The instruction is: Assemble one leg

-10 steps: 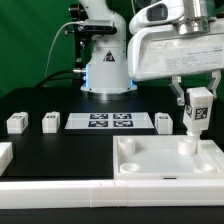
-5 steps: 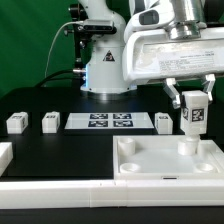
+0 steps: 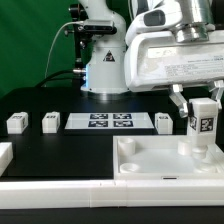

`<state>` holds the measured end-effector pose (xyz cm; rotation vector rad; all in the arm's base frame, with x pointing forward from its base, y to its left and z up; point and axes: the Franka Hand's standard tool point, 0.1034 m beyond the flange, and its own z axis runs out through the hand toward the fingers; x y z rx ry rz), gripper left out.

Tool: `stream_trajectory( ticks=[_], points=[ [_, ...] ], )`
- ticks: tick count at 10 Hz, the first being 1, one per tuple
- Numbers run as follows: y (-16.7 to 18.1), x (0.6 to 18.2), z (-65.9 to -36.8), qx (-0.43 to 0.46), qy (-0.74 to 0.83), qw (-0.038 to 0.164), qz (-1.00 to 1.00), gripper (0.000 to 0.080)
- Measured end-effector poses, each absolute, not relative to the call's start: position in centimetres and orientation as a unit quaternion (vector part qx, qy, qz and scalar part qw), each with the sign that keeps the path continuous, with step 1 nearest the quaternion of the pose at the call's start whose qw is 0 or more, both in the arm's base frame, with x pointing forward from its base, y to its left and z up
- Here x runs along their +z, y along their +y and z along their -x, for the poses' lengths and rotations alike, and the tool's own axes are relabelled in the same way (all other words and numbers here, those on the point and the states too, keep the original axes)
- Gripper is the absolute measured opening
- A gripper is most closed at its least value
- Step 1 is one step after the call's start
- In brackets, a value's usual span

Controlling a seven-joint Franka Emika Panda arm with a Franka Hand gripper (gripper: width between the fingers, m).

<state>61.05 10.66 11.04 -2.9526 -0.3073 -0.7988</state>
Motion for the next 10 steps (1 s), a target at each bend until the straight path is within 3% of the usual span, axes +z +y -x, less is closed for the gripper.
stream_trajectory(
  ticks=[10],
  points=[
    [10.9,9.7,-61.2,-0.254,-0.104,0.035,0.961,0.0293]
  ],
)
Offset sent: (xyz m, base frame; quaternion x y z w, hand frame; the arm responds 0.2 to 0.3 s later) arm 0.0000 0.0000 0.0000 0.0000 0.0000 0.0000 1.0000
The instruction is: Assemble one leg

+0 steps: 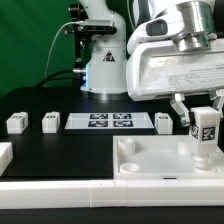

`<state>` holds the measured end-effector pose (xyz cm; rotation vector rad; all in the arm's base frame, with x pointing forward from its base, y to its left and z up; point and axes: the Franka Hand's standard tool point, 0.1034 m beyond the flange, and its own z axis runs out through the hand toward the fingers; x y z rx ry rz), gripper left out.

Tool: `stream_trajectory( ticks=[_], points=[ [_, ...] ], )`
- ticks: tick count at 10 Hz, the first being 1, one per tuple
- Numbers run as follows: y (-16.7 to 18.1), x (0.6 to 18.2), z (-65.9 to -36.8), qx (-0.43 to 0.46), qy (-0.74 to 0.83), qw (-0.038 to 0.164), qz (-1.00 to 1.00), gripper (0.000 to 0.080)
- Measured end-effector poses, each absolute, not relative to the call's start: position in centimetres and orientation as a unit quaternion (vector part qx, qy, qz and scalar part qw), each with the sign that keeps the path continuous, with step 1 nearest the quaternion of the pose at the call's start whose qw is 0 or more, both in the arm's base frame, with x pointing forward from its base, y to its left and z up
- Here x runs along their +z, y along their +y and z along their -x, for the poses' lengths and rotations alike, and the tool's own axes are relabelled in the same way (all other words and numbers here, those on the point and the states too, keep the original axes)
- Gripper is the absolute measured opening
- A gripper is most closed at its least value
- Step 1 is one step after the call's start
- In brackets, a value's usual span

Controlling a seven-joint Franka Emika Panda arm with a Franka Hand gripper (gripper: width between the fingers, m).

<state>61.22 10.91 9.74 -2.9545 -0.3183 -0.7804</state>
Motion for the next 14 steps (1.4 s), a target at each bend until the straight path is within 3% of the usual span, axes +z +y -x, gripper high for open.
stream_trajectory(
  ticks=[7,14],
  points=[
    [11.8,7.9,-60.6,-0.251,-0.109,0.036,0.961,0.0293],
    [11.8,7.9,-60.6,-0.268,-0.109,0.035,0.957,0.0298]
  ],
)
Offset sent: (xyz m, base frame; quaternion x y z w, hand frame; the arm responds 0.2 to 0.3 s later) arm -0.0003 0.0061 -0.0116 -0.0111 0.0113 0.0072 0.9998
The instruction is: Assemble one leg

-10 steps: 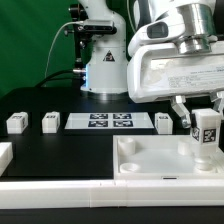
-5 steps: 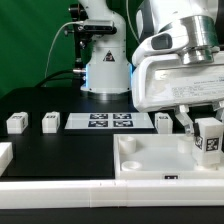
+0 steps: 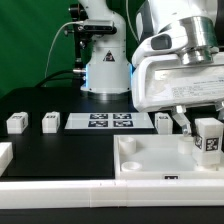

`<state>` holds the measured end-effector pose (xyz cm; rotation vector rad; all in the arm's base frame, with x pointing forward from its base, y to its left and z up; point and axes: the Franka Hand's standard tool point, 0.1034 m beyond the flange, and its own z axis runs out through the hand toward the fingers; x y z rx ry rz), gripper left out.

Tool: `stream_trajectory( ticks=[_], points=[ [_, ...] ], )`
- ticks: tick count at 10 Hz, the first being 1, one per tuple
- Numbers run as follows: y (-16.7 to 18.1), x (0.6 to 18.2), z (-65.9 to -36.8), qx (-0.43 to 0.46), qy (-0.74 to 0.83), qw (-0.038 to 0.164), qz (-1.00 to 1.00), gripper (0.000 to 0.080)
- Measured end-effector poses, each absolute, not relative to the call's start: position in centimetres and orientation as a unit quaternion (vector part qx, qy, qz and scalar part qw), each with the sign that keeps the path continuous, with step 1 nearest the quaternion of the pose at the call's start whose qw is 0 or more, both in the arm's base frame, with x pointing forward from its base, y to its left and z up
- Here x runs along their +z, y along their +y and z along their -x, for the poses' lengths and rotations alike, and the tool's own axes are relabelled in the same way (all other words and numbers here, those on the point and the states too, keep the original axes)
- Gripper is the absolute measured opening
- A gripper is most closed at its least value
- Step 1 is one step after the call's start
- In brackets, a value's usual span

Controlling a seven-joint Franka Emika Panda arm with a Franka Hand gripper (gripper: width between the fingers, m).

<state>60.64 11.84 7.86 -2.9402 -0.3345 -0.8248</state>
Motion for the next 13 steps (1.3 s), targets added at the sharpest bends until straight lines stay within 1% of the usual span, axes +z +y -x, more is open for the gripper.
stream_trajectory(
  ticks=[1,2,3,5,9,10,11,12,13],
  points=[
    [11.85,7.86,-60.64,-0.268,-0.109,0.035,0.957,0.0518],
    [11.86,7.86,-60.64,-0.268,-0.109,0.035,0.957,0.0518],
    [11.85,7.86,-60.64,-0.268,-0.109,0.035,0.957,0.0624],
    [11.83,7.89,-60.66,-0.269,-0.109,0.035,0.956,0.0647],
    [11.82,8.77,-60.96,-0.272,-0.109,0.035,0.956,0.0649],
    [11.87,8.53,-60.86,-0.268,-0.11,0.035,0.957,0.0649],
    [12.07,8.25,-60.61,-0.244,-0.113,0.038,0.963,0.0649],
    [12.04,8.51,-60.85,-0.249,-0.112,0.037,0.961,0.0649],
    [12.34,7.8,-60.1,-0.204,-0.115,0.041,0.971,0.0649]
  ],
)
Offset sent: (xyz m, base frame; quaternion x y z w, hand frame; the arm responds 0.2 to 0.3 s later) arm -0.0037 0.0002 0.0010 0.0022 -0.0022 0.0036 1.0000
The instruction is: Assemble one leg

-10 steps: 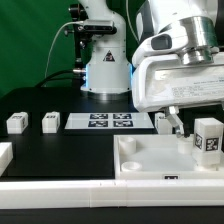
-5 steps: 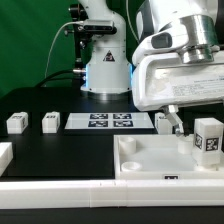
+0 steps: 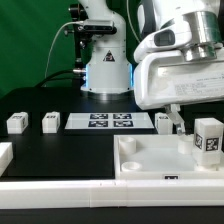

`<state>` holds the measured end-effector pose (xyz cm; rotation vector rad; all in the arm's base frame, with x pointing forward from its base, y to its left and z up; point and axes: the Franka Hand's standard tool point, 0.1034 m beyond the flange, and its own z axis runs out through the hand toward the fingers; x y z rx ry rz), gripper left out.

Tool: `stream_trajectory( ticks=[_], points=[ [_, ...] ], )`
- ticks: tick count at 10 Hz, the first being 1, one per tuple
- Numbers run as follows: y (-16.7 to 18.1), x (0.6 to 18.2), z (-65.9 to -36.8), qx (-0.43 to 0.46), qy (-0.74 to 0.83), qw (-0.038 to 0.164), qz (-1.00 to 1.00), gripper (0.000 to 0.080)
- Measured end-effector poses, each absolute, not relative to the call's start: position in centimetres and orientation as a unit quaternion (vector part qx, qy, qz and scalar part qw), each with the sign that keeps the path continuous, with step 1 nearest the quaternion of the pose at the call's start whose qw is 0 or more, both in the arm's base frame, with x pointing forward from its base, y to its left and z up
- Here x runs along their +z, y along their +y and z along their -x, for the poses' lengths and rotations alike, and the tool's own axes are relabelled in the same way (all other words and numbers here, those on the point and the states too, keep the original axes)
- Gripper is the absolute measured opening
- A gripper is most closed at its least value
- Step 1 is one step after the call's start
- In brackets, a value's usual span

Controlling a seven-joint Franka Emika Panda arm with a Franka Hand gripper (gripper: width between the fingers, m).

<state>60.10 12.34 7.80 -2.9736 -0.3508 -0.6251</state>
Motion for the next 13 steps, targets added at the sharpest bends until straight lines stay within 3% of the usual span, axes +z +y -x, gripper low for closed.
stream_trajectory(
  ticks=[4,9,10,11,12,13],
  points=[
    [11.6,7.7,-60.7,-0.014,-0.123,0.051,0.991,0.0649],
    [13.1,8.0,-61.1,-0.034,-0.086,0.052,0.994,0.0649],
    [13.1,8.1,-61.3,-0.035,-0.086,0.052,0.994,0.0548],
    [13.0,8.1,-61.3,-0.036,-0.085,0.052,0.994,0.0548],
    [12.9,8.1,-61.3,-0.036,-0.085,0.052,0.994,0.0353],
    [12.8,8.1,-61.4,-0.036,-0.084,0.051,0.994,0.0314]
  ],
)
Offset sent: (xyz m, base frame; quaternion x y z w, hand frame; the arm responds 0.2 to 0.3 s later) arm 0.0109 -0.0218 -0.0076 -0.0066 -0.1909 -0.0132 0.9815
